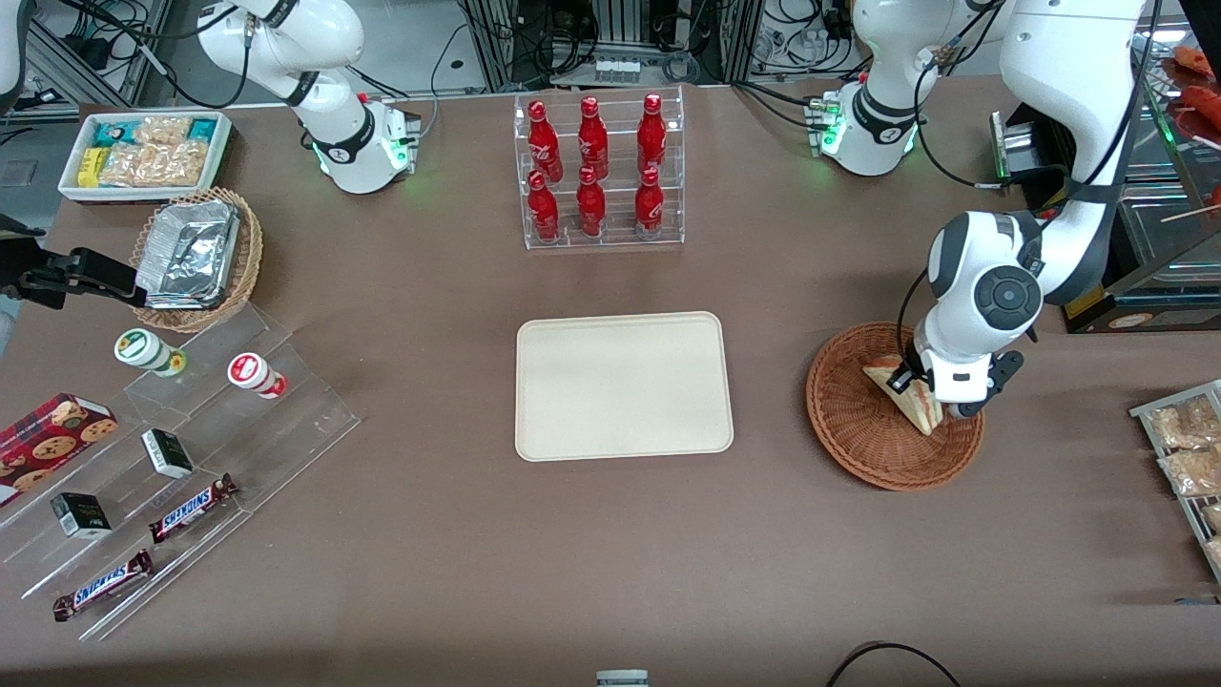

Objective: Place sandwich from basket to tray
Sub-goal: 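Lift the sandwich and carry it over the cream tray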

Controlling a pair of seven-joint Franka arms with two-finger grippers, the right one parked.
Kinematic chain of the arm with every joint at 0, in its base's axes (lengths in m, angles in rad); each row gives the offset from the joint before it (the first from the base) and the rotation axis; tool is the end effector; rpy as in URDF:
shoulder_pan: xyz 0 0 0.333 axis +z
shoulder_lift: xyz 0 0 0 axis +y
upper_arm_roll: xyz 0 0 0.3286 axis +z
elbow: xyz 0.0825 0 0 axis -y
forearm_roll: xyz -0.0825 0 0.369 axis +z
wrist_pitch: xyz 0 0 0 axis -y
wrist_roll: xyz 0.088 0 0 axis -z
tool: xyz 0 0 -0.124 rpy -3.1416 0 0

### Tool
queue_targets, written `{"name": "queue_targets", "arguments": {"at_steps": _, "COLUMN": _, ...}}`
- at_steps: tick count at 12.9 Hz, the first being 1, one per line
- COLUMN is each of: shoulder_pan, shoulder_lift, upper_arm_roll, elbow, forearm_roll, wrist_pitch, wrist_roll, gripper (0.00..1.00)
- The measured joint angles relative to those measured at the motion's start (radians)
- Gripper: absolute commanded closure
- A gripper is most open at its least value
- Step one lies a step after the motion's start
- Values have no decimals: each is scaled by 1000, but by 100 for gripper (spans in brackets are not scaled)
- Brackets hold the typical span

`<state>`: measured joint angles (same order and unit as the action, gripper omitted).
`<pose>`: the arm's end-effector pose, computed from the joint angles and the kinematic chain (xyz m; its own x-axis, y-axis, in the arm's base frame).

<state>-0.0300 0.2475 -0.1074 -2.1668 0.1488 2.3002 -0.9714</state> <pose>0.5367 -0.0688 0.2783 0.7447 0.6673 -0.0047 0.6607 -0.7383 -0.1358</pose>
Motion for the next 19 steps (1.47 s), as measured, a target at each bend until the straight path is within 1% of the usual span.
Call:
{"name": "queue_targets", "arguments": {"at_steps": 3, "shoulder_pan": -9, "shoulder_lift": -20, "upper_arm_roll": -70, "elbow": 108, "forearm_roll": 2, "wrist_pitch": -152, "wrist_roll": 0, "gripper": 100}}
{"name": "queue_targets", "arguments": {"at_steps": 5, "shoulder_pan": -15, "shoulder_lift": -22, "upper_arm_roll": -137, "elbow": 163, "forearm_roll": -5, "wrist_pitch": -186, "wrist_roll": -2, "gripper": 100}}
{"name": "queue_targets", "arguments": {"at_steps": 6, "shoulder_pan": -17, "shoulder_lift": -18, "upper_arm_roll": -172, "elbow": 193, "forearm_roll": -27, "wrist_pitch": -202, "wrist_roll": -2, "gripper": 100}}
{"name": "queue_targets", "arguments": {"at_steps": 8, "shoulder_pan": -21, "shoulder_lift": 12, "upper_arm_roll": -242, "elbow": 263, "forearm_roll": -70, "wrist_pitch": -239, "wrist_roll": -3, "gripper": 100}}
{"name": "queue_targets", "arguments": {"at_steps": 11, "shoulder_pan": -42, "shoulder_lift": 102, "upper_arm_roll": -336, "elbow": 342, "forearm_roll": -75, "wrist_pitch": -244, "wrist_roll": -2, "gripper": 100}}
{"name": "queue_targets", "arguments": {"at_steps": 14, "shoulder_pan": -139, "shoulder_lift": 205, "upper_arm_roll": -355, "elbow": 436, "forearm_roll": -70, "wrist_pitch": -238, "wrist_roll": 26, "gripper": 100}}
{"name": "queue_targets", "arguments": {"at_steps": 19, "shoulder_pan": -312, "shoulder_lift": 391, "upper_arm_roll": -357, "elbow": 573, "forearm_roll": 36, "wrist_pitch": -212, "wrist_roll": 31, "gripper": 100}}
